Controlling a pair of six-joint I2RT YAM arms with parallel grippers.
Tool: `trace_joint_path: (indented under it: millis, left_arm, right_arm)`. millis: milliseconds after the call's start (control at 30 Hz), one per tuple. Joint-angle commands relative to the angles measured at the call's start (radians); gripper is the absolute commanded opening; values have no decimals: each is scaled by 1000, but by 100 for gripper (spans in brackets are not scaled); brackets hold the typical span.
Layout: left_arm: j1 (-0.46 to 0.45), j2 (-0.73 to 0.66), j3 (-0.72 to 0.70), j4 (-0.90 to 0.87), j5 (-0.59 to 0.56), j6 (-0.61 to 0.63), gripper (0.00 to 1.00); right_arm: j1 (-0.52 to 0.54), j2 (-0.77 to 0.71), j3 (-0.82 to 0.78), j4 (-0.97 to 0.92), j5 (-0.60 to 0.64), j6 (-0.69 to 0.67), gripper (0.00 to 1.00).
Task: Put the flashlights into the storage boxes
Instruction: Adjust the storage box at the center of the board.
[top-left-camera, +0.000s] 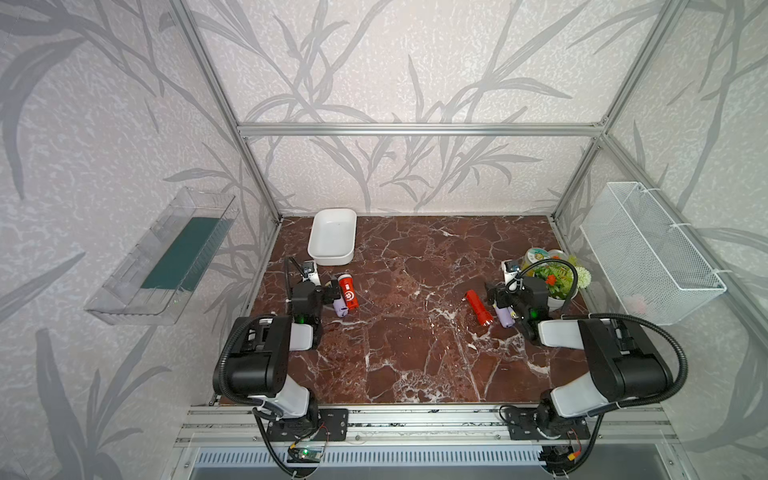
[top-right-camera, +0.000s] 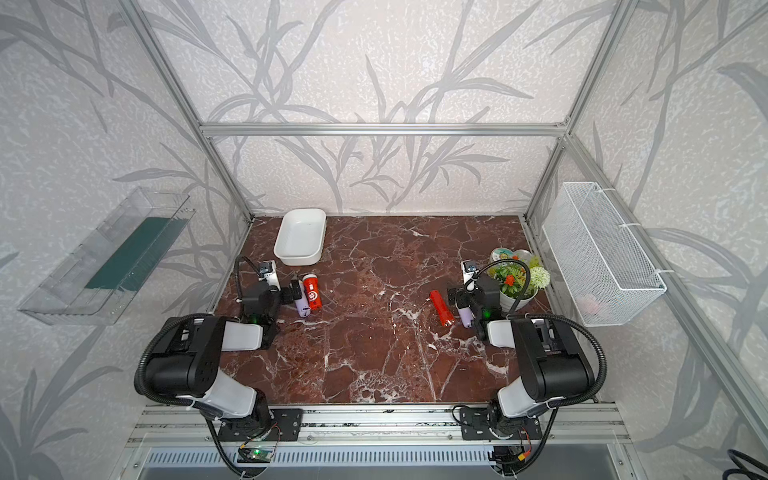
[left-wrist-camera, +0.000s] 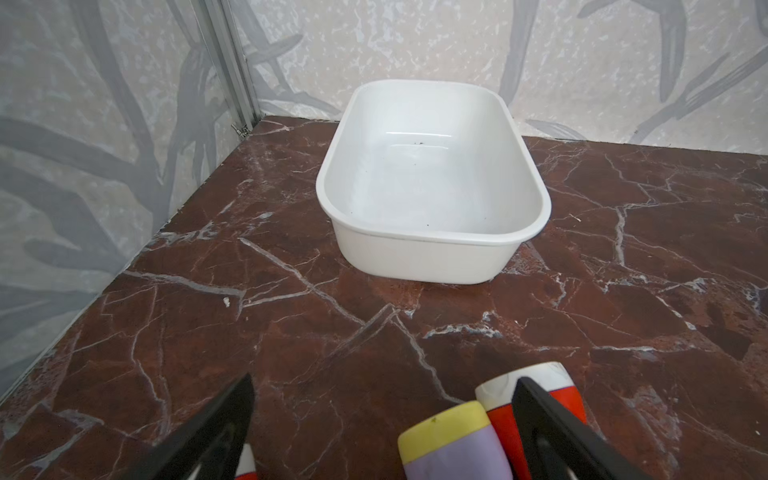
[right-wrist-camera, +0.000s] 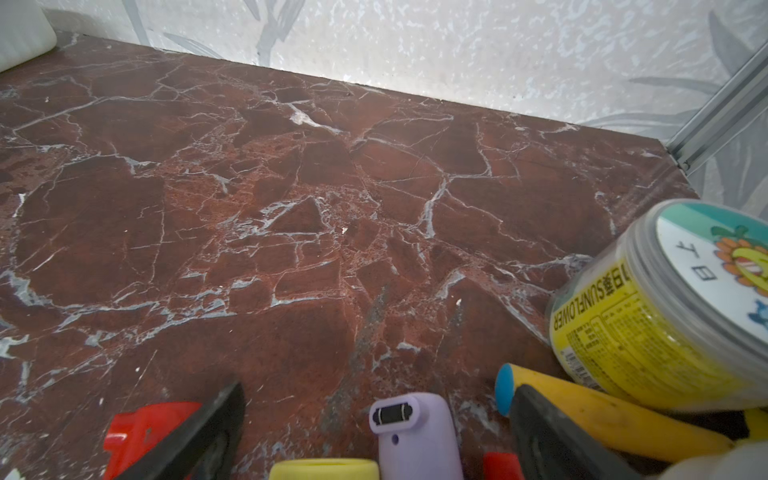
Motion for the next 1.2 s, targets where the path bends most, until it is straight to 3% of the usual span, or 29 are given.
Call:
trace_joint_path:
  millis: [0, 1167]
  left_arm:
    - [3, 3, 14, -2, 2, 18, 99]
    - [6, 3, 20, -11, -19, 4, 99]
  right_arm:
    - [-3, -12, 1, 36, -9, -11, 99]
    - [-12, -14, 0, 38, -27, -11, 99]
